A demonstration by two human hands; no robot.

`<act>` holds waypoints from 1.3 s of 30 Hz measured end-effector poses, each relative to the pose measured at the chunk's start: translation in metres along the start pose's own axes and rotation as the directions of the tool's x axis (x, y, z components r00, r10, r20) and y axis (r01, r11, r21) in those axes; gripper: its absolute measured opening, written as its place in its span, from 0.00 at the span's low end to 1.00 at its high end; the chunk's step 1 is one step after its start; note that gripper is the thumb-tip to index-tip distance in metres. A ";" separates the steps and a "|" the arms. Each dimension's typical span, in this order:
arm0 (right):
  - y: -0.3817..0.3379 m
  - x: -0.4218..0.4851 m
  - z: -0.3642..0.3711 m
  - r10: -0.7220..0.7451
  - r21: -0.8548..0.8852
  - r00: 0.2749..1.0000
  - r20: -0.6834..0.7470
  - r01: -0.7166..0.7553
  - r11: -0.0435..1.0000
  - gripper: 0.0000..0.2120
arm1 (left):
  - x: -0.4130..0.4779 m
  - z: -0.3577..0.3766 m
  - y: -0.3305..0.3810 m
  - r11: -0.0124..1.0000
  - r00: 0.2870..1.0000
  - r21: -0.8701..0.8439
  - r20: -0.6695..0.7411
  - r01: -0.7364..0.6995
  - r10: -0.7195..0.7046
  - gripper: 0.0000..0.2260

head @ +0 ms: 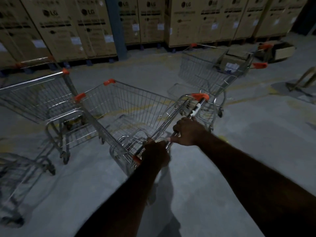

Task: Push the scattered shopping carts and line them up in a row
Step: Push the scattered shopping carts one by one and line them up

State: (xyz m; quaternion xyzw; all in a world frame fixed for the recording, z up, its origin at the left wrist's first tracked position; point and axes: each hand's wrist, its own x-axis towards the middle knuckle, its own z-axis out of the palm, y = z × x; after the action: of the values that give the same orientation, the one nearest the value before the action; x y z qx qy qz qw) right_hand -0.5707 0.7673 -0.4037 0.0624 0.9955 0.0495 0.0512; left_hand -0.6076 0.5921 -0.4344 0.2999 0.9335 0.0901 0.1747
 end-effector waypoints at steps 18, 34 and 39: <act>-0.092 -0.068 -0.008 0.362 0.055 0.931 0.053 -0.364 0.930 0.45 | -0.027 -0.015 -0.098 0.874 0.874 0.068 0.115 -0.482 0.473 0.24; -0.107 -0.171 0.004 0.580 0.252 0.609 0.541 -0.775 0.579 0.54 | -0.020 -0.044 -0.095 0.647 0.688 0.238 0.202 -0.725 0.697 0.53; -0.101 -0.222 0.006 0.624 0.298 0.556 0.549 -0.828 0.475 0.54 | -0.027 -0.028 -0.057 0.549 0.596 0.239 0.230 -0.801 0.770 0.50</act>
State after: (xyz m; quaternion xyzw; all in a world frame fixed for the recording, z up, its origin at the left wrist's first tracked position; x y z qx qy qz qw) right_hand -0.3633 0.6394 -0.3993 0.5067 0.8116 -0.2205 0.1896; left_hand -0.6283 0.5286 -0.4164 0.7133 0.6920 -0.0078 0.1107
